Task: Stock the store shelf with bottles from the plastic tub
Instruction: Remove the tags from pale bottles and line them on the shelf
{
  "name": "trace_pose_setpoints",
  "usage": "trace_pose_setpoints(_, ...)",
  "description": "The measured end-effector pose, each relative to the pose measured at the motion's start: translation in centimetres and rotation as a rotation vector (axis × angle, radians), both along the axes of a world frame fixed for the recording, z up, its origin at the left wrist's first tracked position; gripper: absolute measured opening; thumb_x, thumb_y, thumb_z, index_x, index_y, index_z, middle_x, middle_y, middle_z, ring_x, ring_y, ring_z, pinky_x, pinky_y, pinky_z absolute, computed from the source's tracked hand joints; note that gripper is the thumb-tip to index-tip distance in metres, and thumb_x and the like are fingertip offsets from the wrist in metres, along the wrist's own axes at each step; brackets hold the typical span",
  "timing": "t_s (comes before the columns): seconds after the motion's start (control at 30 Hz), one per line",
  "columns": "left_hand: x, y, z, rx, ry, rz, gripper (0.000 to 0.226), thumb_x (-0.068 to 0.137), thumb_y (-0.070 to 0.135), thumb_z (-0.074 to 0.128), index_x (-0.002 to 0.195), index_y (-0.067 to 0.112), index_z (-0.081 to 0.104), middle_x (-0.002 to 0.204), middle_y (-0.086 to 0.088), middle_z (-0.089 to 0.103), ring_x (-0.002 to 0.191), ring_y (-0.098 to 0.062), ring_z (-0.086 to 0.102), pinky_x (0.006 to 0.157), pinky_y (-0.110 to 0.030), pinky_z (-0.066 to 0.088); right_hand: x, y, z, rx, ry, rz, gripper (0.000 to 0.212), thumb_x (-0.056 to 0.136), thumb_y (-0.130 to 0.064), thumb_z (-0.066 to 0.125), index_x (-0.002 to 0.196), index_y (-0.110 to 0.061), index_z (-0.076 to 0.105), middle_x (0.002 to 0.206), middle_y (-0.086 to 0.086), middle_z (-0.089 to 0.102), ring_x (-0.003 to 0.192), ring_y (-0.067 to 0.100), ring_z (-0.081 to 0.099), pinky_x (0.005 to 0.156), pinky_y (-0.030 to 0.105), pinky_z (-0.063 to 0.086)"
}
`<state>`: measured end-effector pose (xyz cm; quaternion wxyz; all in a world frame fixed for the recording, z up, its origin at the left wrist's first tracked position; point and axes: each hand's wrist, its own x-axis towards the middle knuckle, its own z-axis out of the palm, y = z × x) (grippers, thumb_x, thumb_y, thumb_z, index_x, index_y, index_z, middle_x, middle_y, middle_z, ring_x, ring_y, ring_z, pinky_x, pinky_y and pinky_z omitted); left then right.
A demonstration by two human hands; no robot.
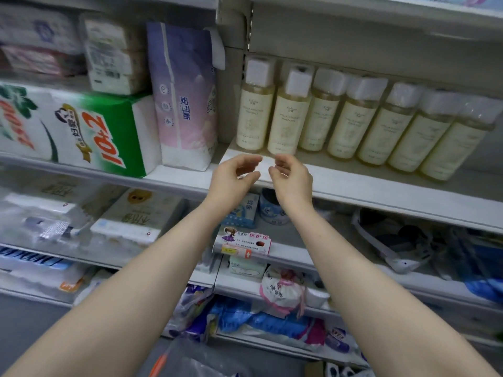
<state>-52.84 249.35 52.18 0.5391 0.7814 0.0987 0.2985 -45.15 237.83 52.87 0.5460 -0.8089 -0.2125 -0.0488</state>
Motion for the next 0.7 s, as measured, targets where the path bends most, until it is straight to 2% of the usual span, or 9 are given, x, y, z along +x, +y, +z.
trace_pose_setpoints(0.13,-3.8,0.5,-2.2,-0.01,-0.029,0.039,0.024,0.09,0.006,0.065,0.109,0.021,0.07,0.103,0.012,0.071,0.098,0.0,0.066,0.087,-0.016,0.051,-4.2,0.4,-1.8,0.015,-0.071,0.075,0.028,0.095,-0.008,0.061,0.121,-0.016,0.066,0.117,-0.004,0.069,0.104,0.005,0.062,0.092,0.02,0.049)
trace_pose_setpoints(0.23,-6.6,1.2,-4.4,-0.04,-0.022,0.074,0.029,0.089,0.003,0.064,0.101,0.029,0.07,0.097,0.014,0.072,0.093,-0.002,0.068,0.087,-0.02,0.053,-6.8,0.8,-4.1,0.008,-0.095,0.142,0.027,0.093,-0.004,0.061,0.117,-0.013,0.068,0.11,-0.004,0.07,0.098,0.005,0.064,0.089,0.017,0.05)
trace_pose_setpoints(0.3,-8.6,1.7,-6.3,-0.06,0.002,0.111,0.031,0.088,0.002,0.064,0.1,0.03,0.07,0.096,0.013,0.073,0.091,-0.003,0.068,0.09,-0.022,0.053,-8.3,1.4,-6.2,-0.01,-0.066,0.184,0.029,0.092,-0.002,0.06,0.119,-0.012,0.067,0.111,-0.004,0.071,0.099,0.006,0.065,0.092,0.019,0.051)
trace_pose_setpoints(0.43,-12.1,2.5,-10.2,-0.101,0.08,0.185,0.026,0.088,0.0,0.064,0.104,0.018,0.072,0.096,0.005,0.073,0.088,-0.002,0.067,0.088,-0.021,0.052,-10.8,2.6,-11.0,-0.047,0.022,0.239,0.031,0.091,0.0,0.059,0.118,-0.014,0.067,0.11,-0.004,0.07,0.101,0.012,0.067,0.094,0.03,0.055)
trace_pose_setpoints(0.57,-15.4,2.9,-14.5,-0.188,0.177,0.219,0.024,0.09,-0.003,0.061,0.104,0.015,0.068,0.094,0.005,0.07,0.078,0.011,0.062,0.078,-0.011,0.049,-13.4,3.0,-15.9,-0.124,0.123,0.295,0.032,0.092,0.0,0.058,0.119,-0.014,0.068,0.108,-0.005,0.069,0.099,0.011,0.066,0.091,0.024,0.053)
trace_pose_setpoints(0.7,-18.0,3.2,-19.1,-0.289,0.269,0.291,0.025,0.09,-0.002,0.062,0.105,0.017,0.068,0.095,0.008,0.071,0.085,0.0,0.066,0.086,-0.018,0.052,-15.2,3.1,-21.1,-0.233,0.217,0.358,0.032,0.092,-0.002,0.059,0.119,-0.017,0.068,0.11,-0.005,0.07,0.099,0.009,0.066,0.092,0.026,0.054)
